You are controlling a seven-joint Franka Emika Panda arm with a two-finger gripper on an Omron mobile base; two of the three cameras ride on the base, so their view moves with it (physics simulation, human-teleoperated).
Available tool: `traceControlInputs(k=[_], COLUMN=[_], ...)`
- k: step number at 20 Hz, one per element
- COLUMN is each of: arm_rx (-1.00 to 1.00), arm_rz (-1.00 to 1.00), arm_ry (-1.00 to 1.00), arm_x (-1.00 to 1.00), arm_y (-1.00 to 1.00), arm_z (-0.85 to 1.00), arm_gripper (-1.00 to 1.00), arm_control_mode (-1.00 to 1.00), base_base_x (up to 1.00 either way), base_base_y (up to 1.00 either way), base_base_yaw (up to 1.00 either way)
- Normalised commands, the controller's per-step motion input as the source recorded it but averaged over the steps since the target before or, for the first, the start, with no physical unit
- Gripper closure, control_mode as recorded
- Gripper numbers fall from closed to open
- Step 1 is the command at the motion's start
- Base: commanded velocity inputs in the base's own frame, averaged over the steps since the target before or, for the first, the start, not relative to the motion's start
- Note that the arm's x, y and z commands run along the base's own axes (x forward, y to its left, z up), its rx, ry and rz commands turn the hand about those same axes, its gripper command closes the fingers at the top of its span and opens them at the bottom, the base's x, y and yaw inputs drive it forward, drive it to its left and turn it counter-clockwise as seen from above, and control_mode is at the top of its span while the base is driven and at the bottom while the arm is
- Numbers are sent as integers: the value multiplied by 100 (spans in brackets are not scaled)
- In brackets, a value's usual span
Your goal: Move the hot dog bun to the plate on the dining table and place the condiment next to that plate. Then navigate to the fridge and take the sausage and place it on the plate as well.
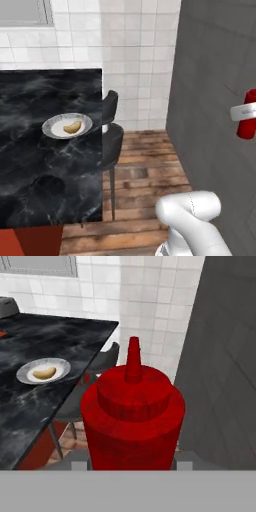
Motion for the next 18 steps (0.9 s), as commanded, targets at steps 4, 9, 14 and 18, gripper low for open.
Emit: traceControlInputs(k=[4, 9, 14, 18], arm_rx=[0, 0, 0, 0], arm_rz=[0, 0, 0, 0], arm_ry=[0, 0, 0, 0], arm_x=[0, 0, 0, 0], arm_y=[0, 0, 0, 0], arm_z=[0, 0, 0, 0], arm_gripper=[100, 100, 100, 100], arm_control_mode=[100, 100, 100, 100], base_base_x=[37, 37, 35, 30], base_base_y=[-39, -46, -50, -48], base_base_yaw=[55, 53, 50, 50])
